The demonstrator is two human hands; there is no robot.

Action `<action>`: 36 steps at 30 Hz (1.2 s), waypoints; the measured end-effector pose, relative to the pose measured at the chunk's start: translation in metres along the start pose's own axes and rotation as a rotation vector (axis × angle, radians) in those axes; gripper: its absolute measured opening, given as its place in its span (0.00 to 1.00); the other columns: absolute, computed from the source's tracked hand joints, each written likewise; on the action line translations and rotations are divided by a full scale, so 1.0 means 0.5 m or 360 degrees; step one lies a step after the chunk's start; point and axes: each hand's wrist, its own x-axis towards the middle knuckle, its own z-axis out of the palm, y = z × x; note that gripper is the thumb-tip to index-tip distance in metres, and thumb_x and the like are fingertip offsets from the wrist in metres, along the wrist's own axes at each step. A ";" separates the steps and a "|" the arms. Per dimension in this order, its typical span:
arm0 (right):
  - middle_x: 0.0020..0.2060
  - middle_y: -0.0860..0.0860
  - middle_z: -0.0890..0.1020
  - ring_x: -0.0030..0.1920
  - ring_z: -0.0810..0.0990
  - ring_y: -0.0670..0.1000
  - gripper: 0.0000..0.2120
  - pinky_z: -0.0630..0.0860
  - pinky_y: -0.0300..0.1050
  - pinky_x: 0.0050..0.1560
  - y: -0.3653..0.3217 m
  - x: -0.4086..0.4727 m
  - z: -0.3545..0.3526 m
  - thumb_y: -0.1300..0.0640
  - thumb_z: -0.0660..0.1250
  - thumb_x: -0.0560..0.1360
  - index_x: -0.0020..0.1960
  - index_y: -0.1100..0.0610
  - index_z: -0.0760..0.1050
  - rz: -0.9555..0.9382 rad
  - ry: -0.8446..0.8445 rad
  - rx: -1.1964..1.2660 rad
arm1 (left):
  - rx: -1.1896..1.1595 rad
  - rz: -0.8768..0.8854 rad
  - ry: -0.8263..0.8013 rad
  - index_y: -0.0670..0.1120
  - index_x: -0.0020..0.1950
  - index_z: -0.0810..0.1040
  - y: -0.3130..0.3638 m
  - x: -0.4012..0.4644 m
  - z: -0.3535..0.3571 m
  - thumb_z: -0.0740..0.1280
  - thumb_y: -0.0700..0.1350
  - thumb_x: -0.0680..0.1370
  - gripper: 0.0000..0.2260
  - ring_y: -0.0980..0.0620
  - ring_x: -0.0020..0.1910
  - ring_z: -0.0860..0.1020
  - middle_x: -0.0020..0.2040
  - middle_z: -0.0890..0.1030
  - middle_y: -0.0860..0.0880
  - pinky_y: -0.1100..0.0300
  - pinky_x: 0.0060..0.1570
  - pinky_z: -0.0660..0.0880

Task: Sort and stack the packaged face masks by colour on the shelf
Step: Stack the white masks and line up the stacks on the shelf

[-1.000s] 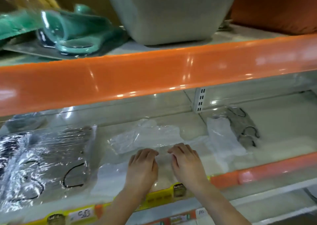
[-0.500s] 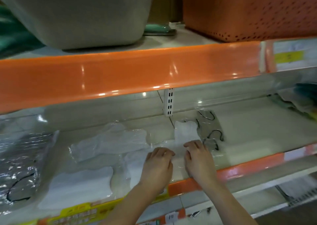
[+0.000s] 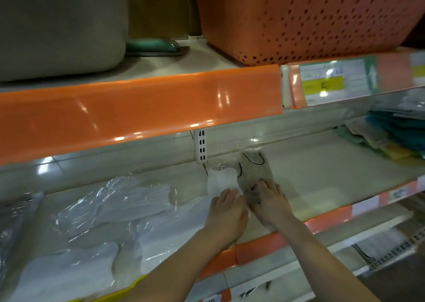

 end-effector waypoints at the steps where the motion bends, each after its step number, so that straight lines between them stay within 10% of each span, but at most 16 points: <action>1: 0.67 0.52 0.66 0.67 0.64 0.57 0.27 0.62 0.49 0.64 0.001 0.004 -0.002 0.44 0.67 0.73 0.66 0.55 0.66 0.0010 -0.0052 0.0013 | 0.0016 -0.0074 -0.0075 0.46 0.65 0.73 0.002 0.008 0.005 0.51 0.51 0.76 0.22 0.43 0.66 0.69 0.65 0.73 0.45 0.50 0.61 0.69; 8: 0.67 0.53 0.65 0.69 0.63 0.58 0.33 0.61 0.50 0.67 0.002 0.012 -0.012 0.41 0.67 0.71 0.70 0.53 0.61 -0.0023 -0.0271 -0.0066 | 0.0050 -0.0371 -0.0450 0.52 0.75 0.55 -0.014 0.025 0.007 0.58 0.60 0.77 0.29 0.40 0.75 0.50 0.76 0.53 0.40 0.41 0.71 0.53; 15: 0.66 0.56 0.69 0.68 0.64 0.57 0.23 0.66 0.52 0.63 -0.038 0.044 -0.026 0.46 0.60 0.78 0.66 0.59 0.64 0.0245 -0.0248 -0.0006 | -0.0390 -0.0552 -0.0162 0.47 0.70 0.64 -0.044 0.014 -0.022 0.59 0.38 0.75 0.23 0.48 0.70 0.59 0.70 0.65 0.48 0.57 0.68 0.59; 23: 0.74 0.59 0.58 0.74 0.54 0.59 0.47 0.54 0.53 0.72 -0.087 0.051 0.016 0.31 0.64 0.70 0.75 0.60 0.52 0.0408 -0.0224 -0.0135 | -0.0677 -0.0682 0.0103 0.46 0.73 0.61 -0.049 -0.004 -0.018 0.57 0.35 0.77 0.24 0.51 0.68 0.60 0.70 0.66 0.48 0.62 0.63 0.60; 36: 0.48 0.58 0.79 0.51 0.78 0.61 0.05 0.73 0.48 0.45 -0.059 0.037 -0.032 0.59 0.57 0.76 0.47 0.56 0.72 0.0376 0.0048 0.0305 | -0.0295 -0.0468 -0.0134 0.46 0.65 0.69 -0.053 0.005 -0.005 0.49 0.53 0.82 0.19 0.47 0.69 0.63 0.65 0.67 0.48 0.58 0.65 0.60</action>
